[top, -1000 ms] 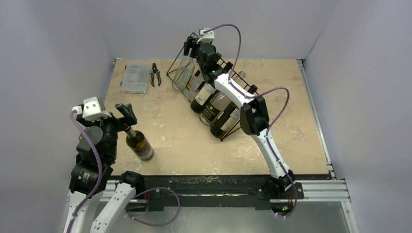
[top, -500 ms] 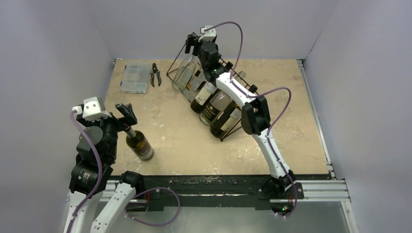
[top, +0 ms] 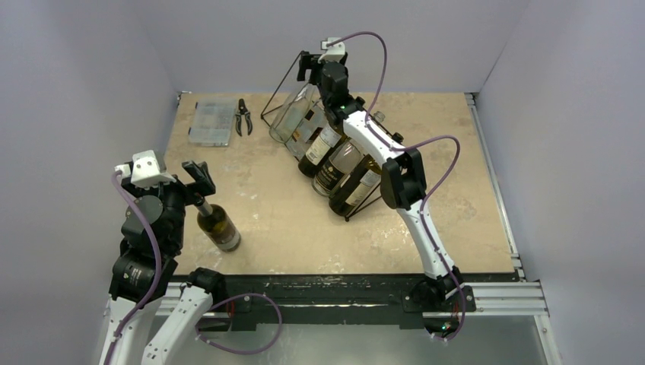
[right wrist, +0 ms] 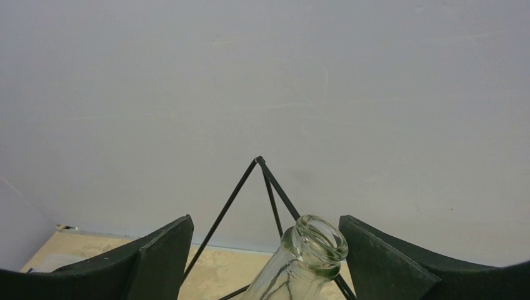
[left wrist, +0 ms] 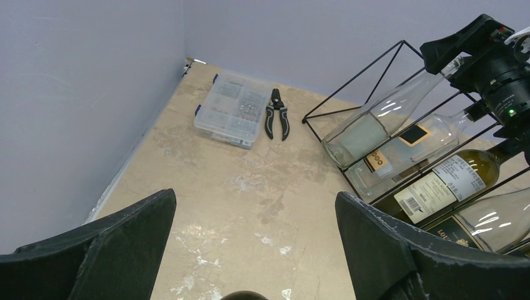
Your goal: Put the wine bottle on the wine rack
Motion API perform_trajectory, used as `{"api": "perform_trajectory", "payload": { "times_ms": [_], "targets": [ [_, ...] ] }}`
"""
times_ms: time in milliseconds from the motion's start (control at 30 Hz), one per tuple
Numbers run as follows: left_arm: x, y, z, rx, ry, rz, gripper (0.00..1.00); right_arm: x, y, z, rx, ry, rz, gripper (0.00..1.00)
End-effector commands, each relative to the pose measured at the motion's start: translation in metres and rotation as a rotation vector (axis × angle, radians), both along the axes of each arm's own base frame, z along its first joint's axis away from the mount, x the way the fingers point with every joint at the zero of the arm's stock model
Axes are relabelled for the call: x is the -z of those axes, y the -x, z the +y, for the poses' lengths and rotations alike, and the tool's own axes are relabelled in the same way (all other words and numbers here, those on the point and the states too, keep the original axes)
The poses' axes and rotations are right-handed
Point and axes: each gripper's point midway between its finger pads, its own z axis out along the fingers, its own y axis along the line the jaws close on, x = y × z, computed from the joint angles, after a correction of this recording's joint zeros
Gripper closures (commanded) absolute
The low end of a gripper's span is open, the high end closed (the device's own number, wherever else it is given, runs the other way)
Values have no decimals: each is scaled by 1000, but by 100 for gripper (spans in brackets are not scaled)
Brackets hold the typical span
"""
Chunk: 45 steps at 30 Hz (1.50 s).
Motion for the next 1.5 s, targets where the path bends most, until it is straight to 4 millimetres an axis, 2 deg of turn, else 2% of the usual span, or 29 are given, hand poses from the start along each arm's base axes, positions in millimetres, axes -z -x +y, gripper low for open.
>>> {"api": "perform_trajectory", "payload": {
  "times_ms": [0,533,733,833,900,933,1067,1200,1367,1400,1467],
  "targets": [
    [-6,-5,-4,16,-2,-21,0,-89,20,-12,13,-60,-143,9],
    [-3,-8,-4,14,-11,-6,0,-92,17,-26,48,-36,-141,2],
    [-2,-10,-5,16,-20,1,0,-112,26,-33,57,-30,-148,1],
    [-1,-11,-4,13,-28,4,0,-136,42,-38,37,-61,-151,1],
    [-3,-12,-3,4,-35,2,0,-146,56,-36,9,-72,-141,1],
    [-5,-12,-2,-1,-33,3,0,-142,63,-32,-8,-63,-123,1],
    [-25,-6,0,-2,-32,22,0,-147,104,-17,-72,-25,-92,1],
    [-36,4,-2,25,-43,59,0,-129,156,13,-169,39,-36,1],
    [-24,23,-9,82,-7,172,0,-102,231,49,-367,59,48,1],
    [-21,28,-13,107,1,191,0,-103,248,50,-419,37,57,1],
    [-8,39,-17,139,10,263,0,-93,276,55,-516,24,84,1]
  ]
}}
